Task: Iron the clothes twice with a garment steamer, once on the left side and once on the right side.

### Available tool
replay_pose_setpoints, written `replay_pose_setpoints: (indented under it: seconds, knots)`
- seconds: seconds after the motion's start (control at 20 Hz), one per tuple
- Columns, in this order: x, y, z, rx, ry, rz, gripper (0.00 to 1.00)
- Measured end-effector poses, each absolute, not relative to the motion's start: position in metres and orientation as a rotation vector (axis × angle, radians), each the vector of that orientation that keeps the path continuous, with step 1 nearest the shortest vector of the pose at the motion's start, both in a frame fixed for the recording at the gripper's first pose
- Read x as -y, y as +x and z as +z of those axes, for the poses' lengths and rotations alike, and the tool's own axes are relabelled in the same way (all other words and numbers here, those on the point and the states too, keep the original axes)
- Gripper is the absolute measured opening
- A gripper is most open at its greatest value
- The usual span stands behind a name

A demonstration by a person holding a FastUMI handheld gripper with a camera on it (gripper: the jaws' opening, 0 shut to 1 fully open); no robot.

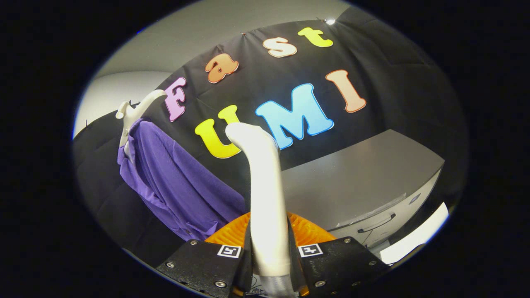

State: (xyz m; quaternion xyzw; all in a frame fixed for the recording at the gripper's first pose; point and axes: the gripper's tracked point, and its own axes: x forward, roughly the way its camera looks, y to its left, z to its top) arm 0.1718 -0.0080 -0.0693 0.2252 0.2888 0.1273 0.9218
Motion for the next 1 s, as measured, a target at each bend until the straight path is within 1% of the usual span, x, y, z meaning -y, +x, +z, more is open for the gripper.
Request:
replay_pose_setpoints:
  seconds: [0.2, 0.5, 0.75, 1.0]
  knots:
    - [-0.008, 0.143, -0.052, -0.526, 0.415, 0.212, 0.36]
    - [-0.041, 0.115, -0.005, -0.372, 0.307, 0.188, 0.36]
    - [-0.081, 0.101, 0.013, -0.262, 0.156, 0.197, 0.35]
    - [-0.127, 0.105, 0.018, -0.198, -0.005, 0.226, 0.36]
